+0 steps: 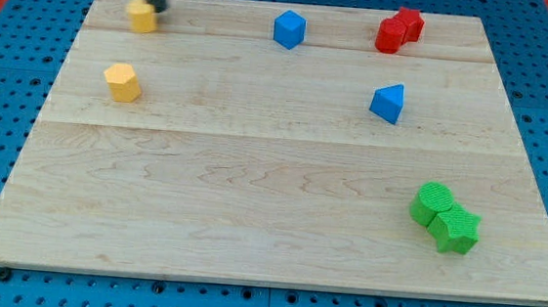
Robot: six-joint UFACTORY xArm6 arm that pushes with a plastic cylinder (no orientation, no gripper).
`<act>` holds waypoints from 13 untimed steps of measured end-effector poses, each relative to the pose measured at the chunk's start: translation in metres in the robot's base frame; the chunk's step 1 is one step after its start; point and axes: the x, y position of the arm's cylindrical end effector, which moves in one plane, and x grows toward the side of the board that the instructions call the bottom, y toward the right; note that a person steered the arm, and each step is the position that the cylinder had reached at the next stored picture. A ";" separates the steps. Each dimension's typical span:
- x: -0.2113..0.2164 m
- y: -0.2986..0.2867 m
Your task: Slide the yellow blocks towards the center left
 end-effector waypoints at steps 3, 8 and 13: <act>0.011 0.010; 0.073 0.004; 0.095 0.105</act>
